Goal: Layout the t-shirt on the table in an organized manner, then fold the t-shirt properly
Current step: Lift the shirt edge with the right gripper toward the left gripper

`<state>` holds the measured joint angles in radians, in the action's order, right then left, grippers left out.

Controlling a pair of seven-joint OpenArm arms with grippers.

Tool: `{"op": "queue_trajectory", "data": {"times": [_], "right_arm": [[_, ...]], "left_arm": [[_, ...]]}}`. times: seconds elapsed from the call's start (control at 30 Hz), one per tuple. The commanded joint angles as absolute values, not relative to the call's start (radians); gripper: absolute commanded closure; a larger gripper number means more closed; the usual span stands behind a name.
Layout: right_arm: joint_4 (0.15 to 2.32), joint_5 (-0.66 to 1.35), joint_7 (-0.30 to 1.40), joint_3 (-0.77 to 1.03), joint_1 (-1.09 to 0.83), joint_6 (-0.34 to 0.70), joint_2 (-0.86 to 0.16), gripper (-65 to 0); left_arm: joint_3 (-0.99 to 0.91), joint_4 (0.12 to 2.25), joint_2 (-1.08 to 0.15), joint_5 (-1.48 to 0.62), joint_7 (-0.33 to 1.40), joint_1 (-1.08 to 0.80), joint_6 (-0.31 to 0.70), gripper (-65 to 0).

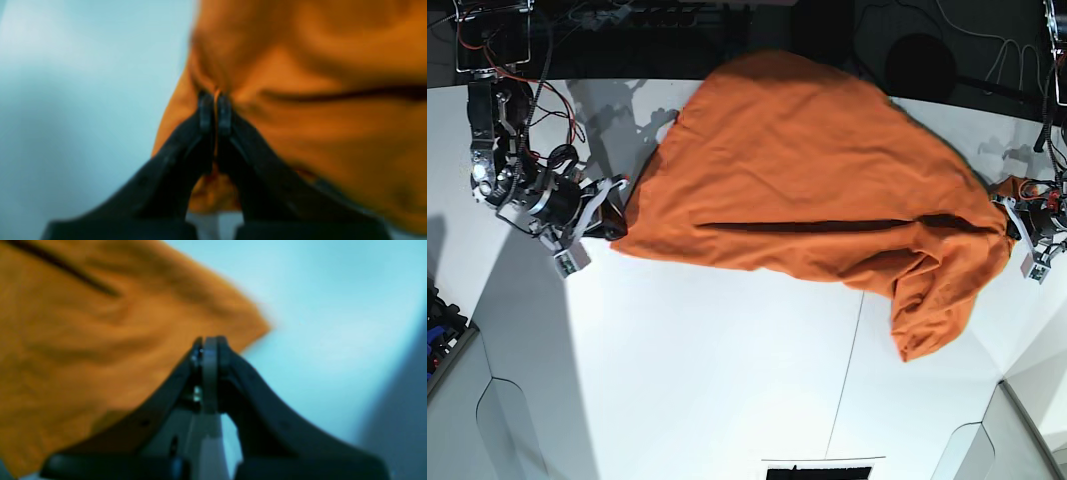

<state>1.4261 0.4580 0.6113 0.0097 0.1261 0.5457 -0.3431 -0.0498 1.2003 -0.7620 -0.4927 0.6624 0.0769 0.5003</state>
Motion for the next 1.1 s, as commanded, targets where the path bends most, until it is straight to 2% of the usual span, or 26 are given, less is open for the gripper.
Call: {"op": "queue_trajectory", "data": {"times": [0.0, 0.2, 0.27, 0.47, 0.67, 0.83, 0.97, 1.07], "right_arm": [[1.443, 0.484, 0.580, 0.030, 0.144, 0.543, -0.348, 0.0], [1.445, 0.539, 0.580, 0.054, 0.143, 0.547, -0.328, 0.0], [1.445, 0.539, 0.580, 0.054, 0.144, 0.547, -0.310, 0.0], [1.444, 0.533, 0.580, 0.044, 0.183, 0.566, -0.236, 0.0], [1.422, 0.440, 0.576, -0.028, 0.290, 0.564, -0.146, 0.0], [1.275, 0.298, 0.493, -0.126, 0.388, 0.564, -0.083, 0.0], [1.135, 0.244, 0.460, -0.218, 0.440, 0.564, -0.072, 0.0], [1.112, 0.243, 0.478, -0.263, 0.434, 0.564, -0.077, 0.0]], "left_arm": [[-0.071, 1.240, -0.796, -0.538, 0.640, 0.099, 0.509, 0.0], [-0.129, 1.394, -0.798, -0.752, 0.641, 0.100, 0.671, 0.0], [-0.129, 1.441, -0.798, -0.781, 0.649, 0.100, 0.686, 0.0], [-0.129, 1.467, -0.798, -0.804, 0.664, 0.100, 0.686, 0.0], [-0.129, 1.467, -0.799, -0.884, 0.792, 0.096, 0.698, 0.0], [-0.130, 1.467, -0.834, -1.082, 0.904, 0.095, 0.698, 0.0], [-0.130, 1.467, -0.871, -1.079, 0.908, 0.094, 0.698, 0.0], [-0.130, 1.467, -0.894, -1.076, 0.925, 0.094, 0.698, 0.0]]}}
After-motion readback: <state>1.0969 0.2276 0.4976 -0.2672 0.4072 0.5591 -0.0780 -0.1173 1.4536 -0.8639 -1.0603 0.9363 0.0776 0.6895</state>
